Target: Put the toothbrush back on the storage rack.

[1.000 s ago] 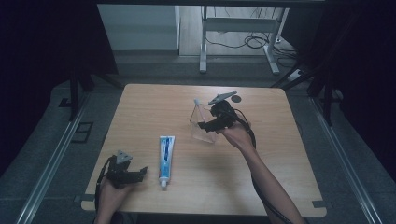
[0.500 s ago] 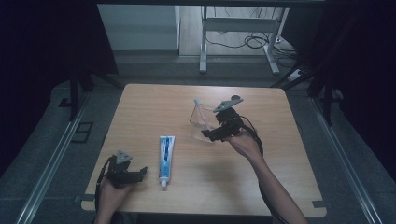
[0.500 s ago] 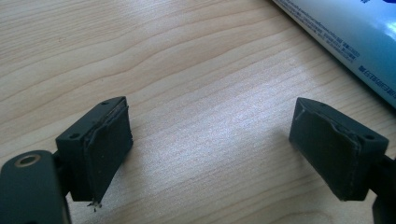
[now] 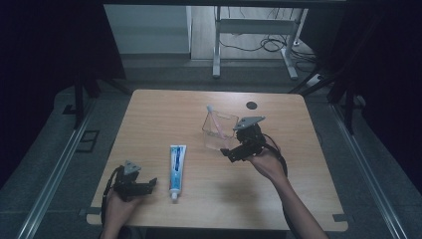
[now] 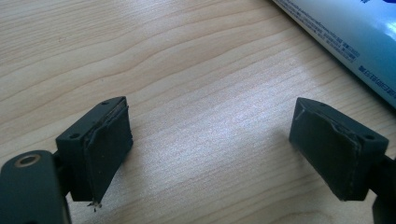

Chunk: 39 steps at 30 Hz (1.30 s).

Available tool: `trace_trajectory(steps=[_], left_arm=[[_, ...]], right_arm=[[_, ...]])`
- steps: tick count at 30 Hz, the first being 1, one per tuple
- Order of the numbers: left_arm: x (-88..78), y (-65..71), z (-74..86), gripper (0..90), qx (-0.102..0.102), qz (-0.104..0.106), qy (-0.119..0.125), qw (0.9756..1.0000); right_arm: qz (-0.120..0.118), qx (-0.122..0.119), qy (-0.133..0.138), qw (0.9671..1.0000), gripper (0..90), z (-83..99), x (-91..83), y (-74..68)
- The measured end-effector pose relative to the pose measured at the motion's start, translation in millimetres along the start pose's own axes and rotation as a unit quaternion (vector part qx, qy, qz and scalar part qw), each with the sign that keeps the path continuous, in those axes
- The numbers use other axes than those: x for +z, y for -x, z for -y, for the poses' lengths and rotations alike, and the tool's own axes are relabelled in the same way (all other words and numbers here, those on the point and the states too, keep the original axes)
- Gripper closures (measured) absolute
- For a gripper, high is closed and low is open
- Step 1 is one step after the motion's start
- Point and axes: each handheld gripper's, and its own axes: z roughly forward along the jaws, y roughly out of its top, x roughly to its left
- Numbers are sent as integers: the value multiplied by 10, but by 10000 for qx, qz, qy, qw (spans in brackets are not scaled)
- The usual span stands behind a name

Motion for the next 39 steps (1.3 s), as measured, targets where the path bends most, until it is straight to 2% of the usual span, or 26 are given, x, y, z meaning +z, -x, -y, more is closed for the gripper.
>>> trace_trajectory(steps=[10, 16, 39], left_arm=[[0, 0, 0, 129, -2, -1, 2, 10000], [-2, -3, -1, 129, 22, 1, -18, 10000], [4, 14, -7, 128, -40, -39, -21, 10000]], right_arm=[[73, 34, 83, 9999, 8, 225, -128, -9], [119, 102, 35, 9999, 8, 394, -172, -3], [282, 523, -35, 9982, 8, 1028, -261, -4]])
